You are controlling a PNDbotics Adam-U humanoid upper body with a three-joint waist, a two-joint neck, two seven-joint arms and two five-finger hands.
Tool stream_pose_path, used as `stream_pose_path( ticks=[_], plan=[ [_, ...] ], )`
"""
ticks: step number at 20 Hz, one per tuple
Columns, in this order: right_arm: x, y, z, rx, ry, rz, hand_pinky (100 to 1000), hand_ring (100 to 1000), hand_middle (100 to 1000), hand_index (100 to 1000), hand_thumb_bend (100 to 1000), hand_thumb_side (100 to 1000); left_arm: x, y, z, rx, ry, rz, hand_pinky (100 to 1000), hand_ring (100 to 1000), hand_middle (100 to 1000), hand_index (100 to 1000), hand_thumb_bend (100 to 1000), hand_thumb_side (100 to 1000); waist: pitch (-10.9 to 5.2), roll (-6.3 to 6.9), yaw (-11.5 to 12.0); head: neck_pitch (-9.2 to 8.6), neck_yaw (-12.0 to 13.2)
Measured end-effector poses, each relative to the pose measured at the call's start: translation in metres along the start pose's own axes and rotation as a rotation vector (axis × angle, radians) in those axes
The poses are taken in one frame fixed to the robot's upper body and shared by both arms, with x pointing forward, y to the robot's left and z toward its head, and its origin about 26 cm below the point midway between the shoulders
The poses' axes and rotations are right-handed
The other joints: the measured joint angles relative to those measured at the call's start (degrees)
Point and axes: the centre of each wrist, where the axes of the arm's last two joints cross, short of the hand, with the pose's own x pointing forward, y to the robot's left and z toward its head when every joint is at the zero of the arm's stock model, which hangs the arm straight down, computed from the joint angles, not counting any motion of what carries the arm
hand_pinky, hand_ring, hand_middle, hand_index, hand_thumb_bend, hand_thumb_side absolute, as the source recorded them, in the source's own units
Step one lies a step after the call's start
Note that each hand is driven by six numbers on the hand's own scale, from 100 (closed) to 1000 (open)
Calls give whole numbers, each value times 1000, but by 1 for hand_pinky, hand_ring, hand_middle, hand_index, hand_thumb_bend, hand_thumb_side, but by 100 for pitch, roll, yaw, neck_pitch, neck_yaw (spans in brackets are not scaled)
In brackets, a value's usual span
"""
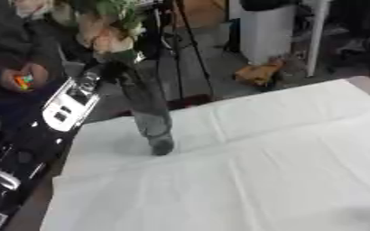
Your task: Arrange flowers into the vase.
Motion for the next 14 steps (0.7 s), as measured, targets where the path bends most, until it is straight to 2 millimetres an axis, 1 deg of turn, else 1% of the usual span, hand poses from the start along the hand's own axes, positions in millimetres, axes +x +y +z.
stream_pose_path(
  ticks=[6, 14],
  plan=[
    [0, 0, 0, 0, 0, 0, 508, 609, 584, 801, 818, 737, -5, -1, -1, 5, 12, -11, 862, 710, 692, 844, 1000, 867, 14, 0, 1, 0, 0],
    [0, 0, 0, 0, 0, 0, 509, 609, 583, 801, 817, 737, -5, -1, -1, 26, 11, -33, 877, 706, 685, 834, 1000, 853, 14, 0, 13, 0, 0]
  ],
)
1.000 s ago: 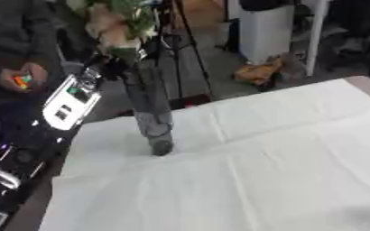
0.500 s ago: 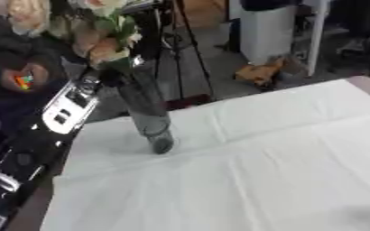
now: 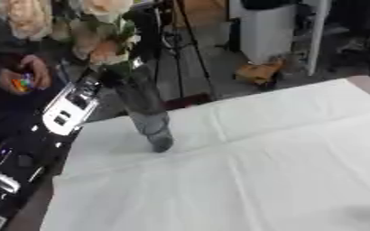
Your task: Arrange flowers into the vase.
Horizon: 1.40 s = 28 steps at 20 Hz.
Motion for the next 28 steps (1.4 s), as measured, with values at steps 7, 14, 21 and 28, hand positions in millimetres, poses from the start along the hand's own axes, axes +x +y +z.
stream_pose_path(
  ticks=[7, 14, 21, 28],
  plan=[
    [0, 0, 0, 0, 1, -1, 509, 610, 582, 801, 817, 736, 4, 1, 2, 22, -17, -27, 879, 711, 682, 824, 1000, 853, 0, 0, -7, 0, 0],
    [-1, 0, 1, -1, 4, -4, 509, 610, 582, 801, 817, 737, 12, 9, 5, 63, -42, -88, 876, 709, 676, 824, 1000, 866, 0, -1, 15, 0, -6],
    [-1, 0, 1, 0, 6, -5, 509, 611, 582, 803, 816, 737, 14, 15, 7, 79, -25, -129, 879, 732, 702, 840, 1000, 870, 0, -2, 42, 0, -30],
    [-1, 0, 1, 0, 6, -6, 509, 611, 582, 803, 816, 737, 10, 15, 5, 66, 16, -185, 882, 757, 749, 869, 1000, 876, -1, -2, 18, -1, -51]
  ],
)
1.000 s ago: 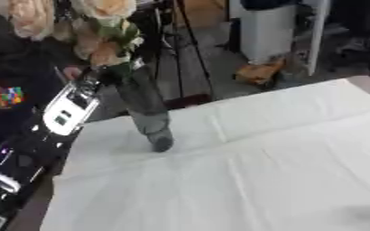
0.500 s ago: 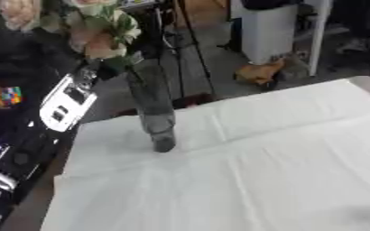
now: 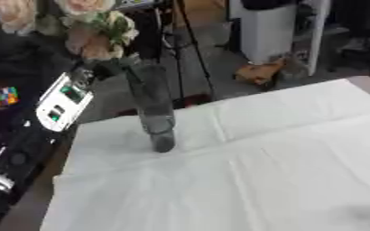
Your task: Arrange flowers into the vase.
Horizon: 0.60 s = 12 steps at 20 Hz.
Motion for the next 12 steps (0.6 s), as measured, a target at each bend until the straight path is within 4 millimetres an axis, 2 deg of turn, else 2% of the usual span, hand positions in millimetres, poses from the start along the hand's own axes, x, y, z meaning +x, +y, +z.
stream_pose_path(
  ticks=[12],
  plan=[
    [0, 0, 0, -2, 6, -2, 510, 611, 582, 803, 816, 737, -12, -1, -5, -14, 57, -57, 883, 761, 753, 881, 1000, 904, -1, 0, -1, -50, -1]
  ],
)
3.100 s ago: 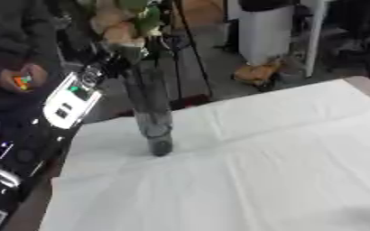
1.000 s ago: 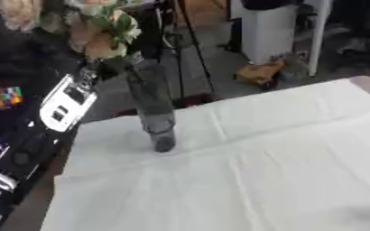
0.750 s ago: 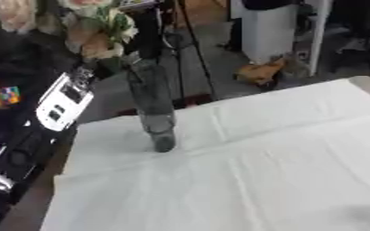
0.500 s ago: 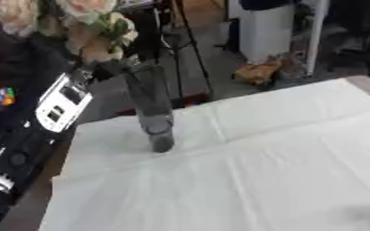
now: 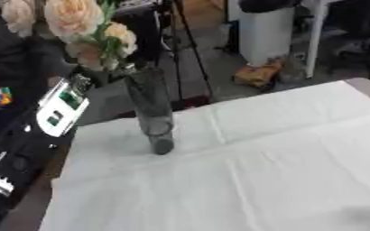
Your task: Arrange flowers into the vase.
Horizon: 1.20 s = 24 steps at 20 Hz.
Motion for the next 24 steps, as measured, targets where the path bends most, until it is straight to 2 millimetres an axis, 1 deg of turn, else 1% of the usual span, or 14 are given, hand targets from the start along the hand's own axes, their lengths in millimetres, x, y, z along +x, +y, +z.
stream_pose_path(
  ticks=[1, 3, 12, 24],
  plan=[
    [0, 0, 0, 0, 0, 0, 510, 611, 582, 803, 816, 738, 0, 0, 0, 0, 0, -1, 885, 766, 751, 877, 1000, 885, 0, 0, 0, 0, 0],
    [-1, 0, 1, -1, 4, -2, 510, 611, 582, 803, 815, 738, -3, -1, -1, -12, 12, 0, 885, 767, 751, 878, 1000, 880, -5, 0, 2, 0, 0],
    [-3, 0, 5, -8, 19, -10, 510, 612, 582, 803, 815, 740, -16, -1, -7, -95, 64, -15, 886, 767, 751, 882, 1000, 878, -6, 0, 23, 0, -3],
    [-5, 2, 5, -11, 15, -17, 511, 612, 581, 803, 814, 741, -12, -1, -1, -81, 24, 19, 889, 760, 749, 889, 1000, 871, -6, -1, 42, -2, -43]
  ],
)
